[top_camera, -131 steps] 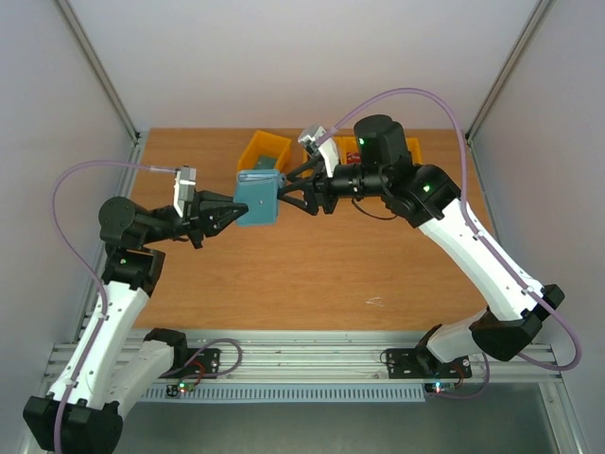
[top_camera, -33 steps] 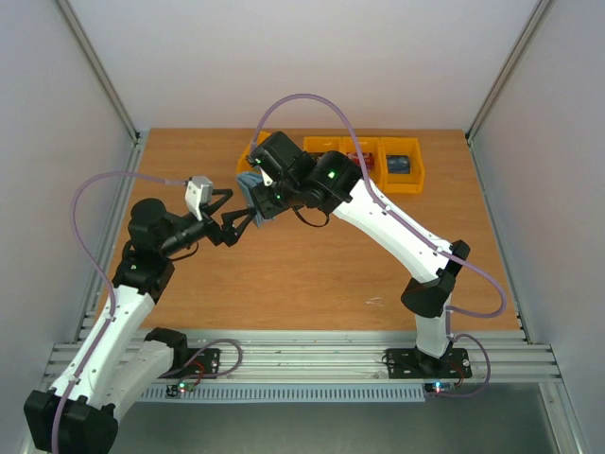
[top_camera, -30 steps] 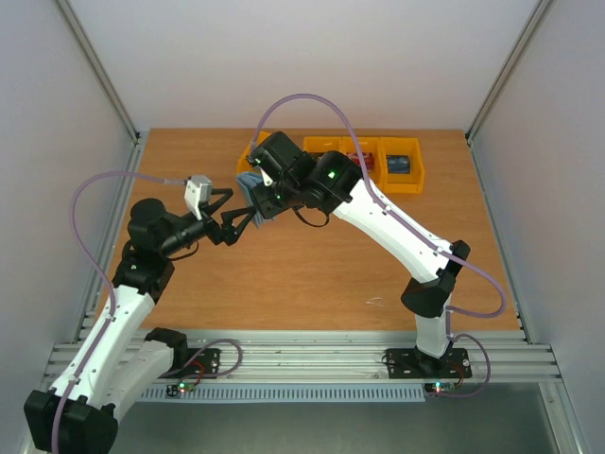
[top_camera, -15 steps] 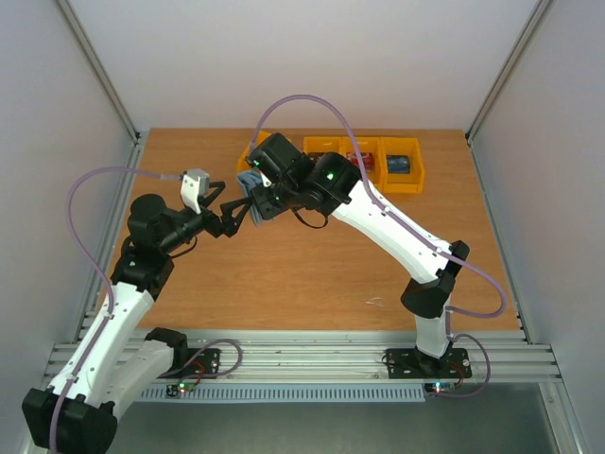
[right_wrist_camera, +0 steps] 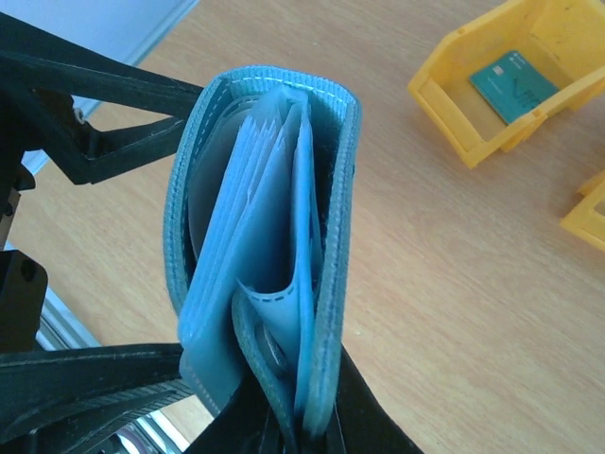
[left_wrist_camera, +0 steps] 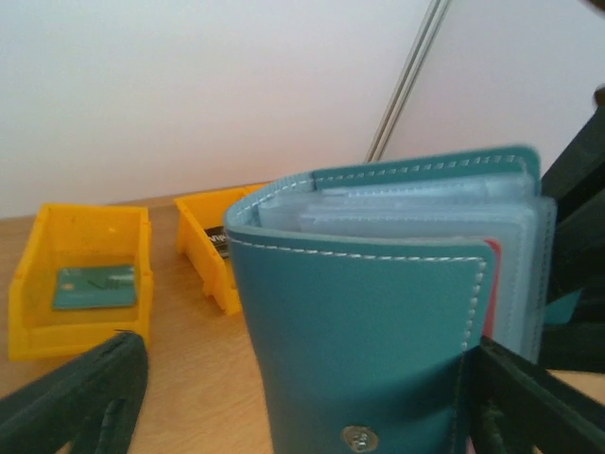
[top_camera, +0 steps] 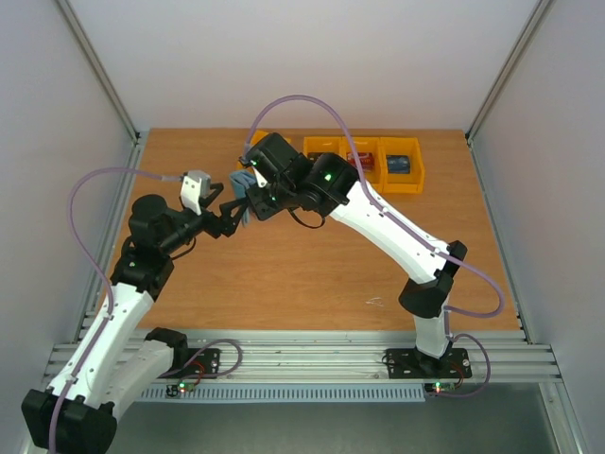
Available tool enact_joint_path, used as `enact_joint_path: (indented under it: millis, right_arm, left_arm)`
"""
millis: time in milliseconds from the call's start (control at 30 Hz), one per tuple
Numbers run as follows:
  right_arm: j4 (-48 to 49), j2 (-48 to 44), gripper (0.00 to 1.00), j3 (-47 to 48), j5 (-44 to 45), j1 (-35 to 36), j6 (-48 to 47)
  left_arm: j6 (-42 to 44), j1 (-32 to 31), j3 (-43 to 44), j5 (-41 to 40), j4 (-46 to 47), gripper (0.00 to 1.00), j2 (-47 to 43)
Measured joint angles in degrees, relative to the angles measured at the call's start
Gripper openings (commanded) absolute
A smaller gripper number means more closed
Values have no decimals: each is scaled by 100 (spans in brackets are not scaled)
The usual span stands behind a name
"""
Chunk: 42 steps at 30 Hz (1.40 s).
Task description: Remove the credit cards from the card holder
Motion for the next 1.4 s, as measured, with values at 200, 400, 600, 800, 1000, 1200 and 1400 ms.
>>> enact_joint_path:
  millis: [200, 400, 600, 800, 1000, 1200, 1400]
  right_arm:
    - [544, -258, 1, -726, -446, -114, -28]
    - [1040, -824, 1, -1582, -1010, -396, -26]
    - [1287, -1491, 1, -2232, -1626, -629, -118]
    - [1539, -1757, 1, -2581, -2065, -671, -367]
    - [1882, -1781, 1, -2739, -2778, -667, -525]
    - [2013, -1786, 1, -2739, -3014, -678, -643]
    - [2017, -1805, 43, -2761, -2957, -688, -758]
  left_arm:
    - [-48, -4, -11, 72, -11, 44, -50]
    - [-236, 22, -39, 299, 68, 16, -127]
    - [-450, 107, -125, 616, 374, 0, -138]
    - [-498, 107, -129, 868, 437, 24, -140]
    - [-503, 107, -190, 1132, 468, 36, -140]
    - [-535, 107, -243, 1263, 470, 3, -146]
    - [-522, 111, -273, 1462, 522, 0, -190]
